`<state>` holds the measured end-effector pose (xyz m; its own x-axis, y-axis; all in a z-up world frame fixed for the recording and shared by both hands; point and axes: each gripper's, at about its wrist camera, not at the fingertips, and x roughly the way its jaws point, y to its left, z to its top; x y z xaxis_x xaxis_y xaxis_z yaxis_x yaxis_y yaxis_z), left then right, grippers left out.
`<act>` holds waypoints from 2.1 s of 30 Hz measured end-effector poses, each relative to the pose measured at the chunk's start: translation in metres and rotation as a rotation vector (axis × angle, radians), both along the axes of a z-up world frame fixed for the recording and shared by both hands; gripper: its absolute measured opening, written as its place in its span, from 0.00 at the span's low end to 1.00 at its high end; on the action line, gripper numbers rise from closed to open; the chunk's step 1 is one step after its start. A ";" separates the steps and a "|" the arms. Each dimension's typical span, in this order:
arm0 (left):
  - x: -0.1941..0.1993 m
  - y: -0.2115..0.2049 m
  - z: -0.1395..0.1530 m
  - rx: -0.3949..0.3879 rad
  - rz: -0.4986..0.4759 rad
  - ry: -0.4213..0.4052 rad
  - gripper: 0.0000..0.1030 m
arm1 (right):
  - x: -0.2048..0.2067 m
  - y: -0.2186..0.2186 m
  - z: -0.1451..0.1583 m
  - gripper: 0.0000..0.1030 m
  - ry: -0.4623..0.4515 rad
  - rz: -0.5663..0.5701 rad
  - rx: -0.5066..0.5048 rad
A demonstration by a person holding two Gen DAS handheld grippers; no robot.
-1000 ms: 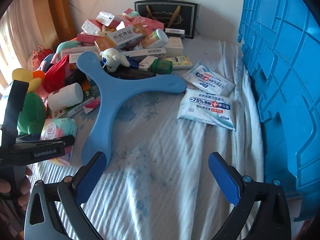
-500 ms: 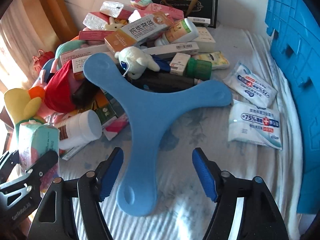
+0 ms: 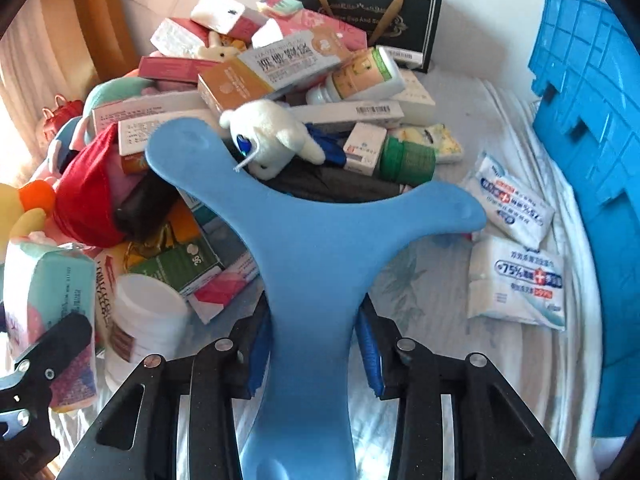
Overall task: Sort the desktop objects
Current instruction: 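Lift the pad pack and blue foam and carry both over the crate, then open both grippers to drop the pad pack and foam into the crate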
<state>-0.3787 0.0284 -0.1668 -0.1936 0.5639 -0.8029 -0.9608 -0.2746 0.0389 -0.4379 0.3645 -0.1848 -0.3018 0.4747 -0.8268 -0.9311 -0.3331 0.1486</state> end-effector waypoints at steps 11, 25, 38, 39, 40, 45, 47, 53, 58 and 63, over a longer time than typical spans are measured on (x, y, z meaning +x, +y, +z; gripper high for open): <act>0.027 -0.009 0.071 0.162 -0.048 0.020 0.66 | 0.028 -0.040 0.098 0.37 -0.008 -0.027 0.247; 0.121 -0.009 0.166 0.399 -0.201 0.061 0.66 | 0.129 -0.081 0.235 0.37 -0.009 -0.200 0.579; 0.271 0.017 0.232 0.542 -0.386 0.038 0.66 | 0.291 -0.091 0.284 0.37 -0.086 -0.438 0.700; 0.283 0.020 0.234 0.542 -0.399 0.030 0.66 | 0.305 -0.089 0.283 0.37 -0.096 -0.458 0.699; 0.296 0.023 0.237 0.539 -0.415 0.019 0.66 | 0.318 -0.088 0.282 0.37 -0.103 -0.475 0.695; 0.361 0.039 0.240 0.512 -0.490 -0.001 0.66 | 0.374 -0.081 0.269 0.37 -0.140 -0.554 0.677; 0.388 0.046 0.239 0.490 -0.512 0.009 0.66 | 0.395 -0.077 0.263 0.37 -0.154 -0.568 0.658; 0.425 0.071 0.220 0.414 -0.534 0.027 0.66 | 0.432 -0.059 0.235 0.37 -0.164 -0.575 0.598; 0.436 0.090 0.207 0.367 -0.547 0.040 0.66 | 0.448 -0.044 0.215 0.37 -0.170 -0.581 0.558; 0.442 0.099 0.202 0.299 -0.551 0.047 0.66 | 0.454 -0.036 0.206 0.37 -0.177 -0.581 0.507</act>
<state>0.0628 0.1274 0.0357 0.1582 0.7899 -0.5924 -0.9635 0.2548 0.0825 0.0161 0.3289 0.0212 0.2258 0.8475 -0.4804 -0.9723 0.2262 -0.0580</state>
